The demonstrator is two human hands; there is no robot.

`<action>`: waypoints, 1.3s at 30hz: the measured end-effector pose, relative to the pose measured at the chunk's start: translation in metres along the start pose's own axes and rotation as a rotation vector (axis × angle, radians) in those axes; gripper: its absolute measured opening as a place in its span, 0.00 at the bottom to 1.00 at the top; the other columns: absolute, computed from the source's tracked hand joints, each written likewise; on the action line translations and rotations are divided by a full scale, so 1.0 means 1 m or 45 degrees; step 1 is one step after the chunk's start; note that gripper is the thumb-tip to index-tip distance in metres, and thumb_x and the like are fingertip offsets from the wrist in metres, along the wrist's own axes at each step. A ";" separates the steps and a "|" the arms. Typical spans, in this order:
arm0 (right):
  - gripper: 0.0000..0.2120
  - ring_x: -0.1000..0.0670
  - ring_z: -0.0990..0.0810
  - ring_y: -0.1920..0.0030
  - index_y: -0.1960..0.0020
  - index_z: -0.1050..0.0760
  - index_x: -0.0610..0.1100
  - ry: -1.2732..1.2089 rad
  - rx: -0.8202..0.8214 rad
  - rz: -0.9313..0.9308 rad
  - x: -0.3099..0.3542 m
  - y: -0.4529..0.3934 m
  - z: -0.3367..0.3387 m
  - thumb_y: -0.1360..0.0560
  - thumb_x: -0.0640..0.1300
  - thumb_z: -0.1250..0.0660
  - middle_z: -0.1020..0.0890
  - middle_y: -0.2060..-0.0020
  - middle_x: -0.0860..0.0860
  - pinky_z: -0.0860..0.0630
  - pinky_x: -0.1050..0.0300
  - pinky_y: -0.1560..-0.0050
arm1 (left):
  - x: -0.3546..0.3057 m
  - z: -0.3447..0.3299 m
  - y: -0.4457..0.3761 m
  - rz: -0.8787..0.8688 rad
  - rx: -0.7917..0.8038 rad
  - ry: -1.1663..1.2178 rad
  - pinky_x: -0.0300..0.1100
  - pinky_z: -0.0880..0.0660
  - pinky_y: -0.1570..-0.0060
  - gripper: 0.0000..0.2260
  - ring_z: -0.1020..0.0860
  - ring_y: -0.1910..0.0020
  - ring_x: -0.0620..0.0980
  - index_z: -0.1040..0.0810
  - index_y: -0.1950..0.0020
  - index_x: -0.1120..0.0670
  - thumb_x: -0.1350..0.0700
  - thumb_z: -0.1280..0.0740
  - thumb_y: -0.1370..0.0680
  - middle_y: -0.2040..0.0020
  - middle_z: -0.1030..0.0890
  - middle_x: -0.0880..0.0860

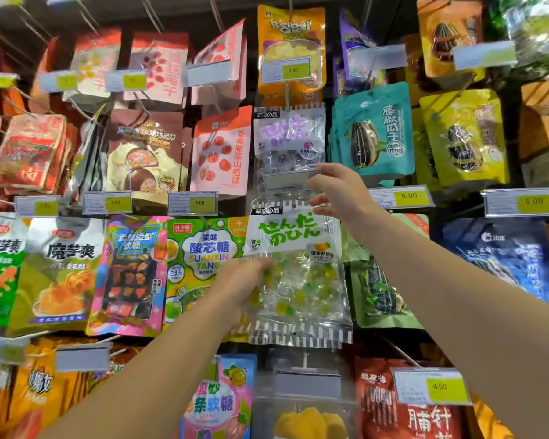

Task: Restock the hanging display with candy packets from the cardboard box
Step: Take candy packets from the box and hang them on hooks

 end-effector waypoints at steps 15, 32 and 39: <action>0.25 0.47 0.20 0.58 0.28 0.33 0.43 0.015 -0.012 0.016 -0.001 0.000 -0.006 0.24 0.41 0.34 0.24 0.41 0.45 0.19 0.52 0.55 | 0.007 0.004 -0.005 0.027 0.005 -0.027 0.53 0.23 0.49 0.08 0.25 0.53 0.53 0.22 0.46 0.56 0.54 0.31 0.22 0.55 0.24 0.52; 0.19 0.49 0.18 0.60 0.36 0.28 0.47 0.140 -0.047 0.038 -0.020 0.034 -0.001 0.26 0.41 0.32 0.21 0.45 0.50 0.18 0.51 0.56 | 0.044 -0.010 -0.043 0.065 0.005 -0.085 0.50 0.26 0.47 0.15 0.23 0.47 0.57 0.27 0.43 0.56 0.50 0.30 0.23 0.44 0.22 0.56; 0.18 0.48 0.18 0.57 0.37 0.30 0.49 0.267 -0.034 -0.002 -0.031 0.056 -0.009 0.25 0.41 0.32 0.24 0.44 0.53 0.18 0.50 0.56 | 0.049 -0.006 -0.048 0.075 -0.026 -0.150 0.50 0.31 0.47 0.22 0.26 0.42 0.59 0.27 0.33 0.60 0.50 0.30 0.23 0.37 0.23 0.59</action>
Point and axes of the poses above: each hand's wrist, its own y-axis away from the middle knuckle, its own z-axis out of the back of the hand, x = y × z, the point moved 8 cm from there along -y, towards the middle knuckle
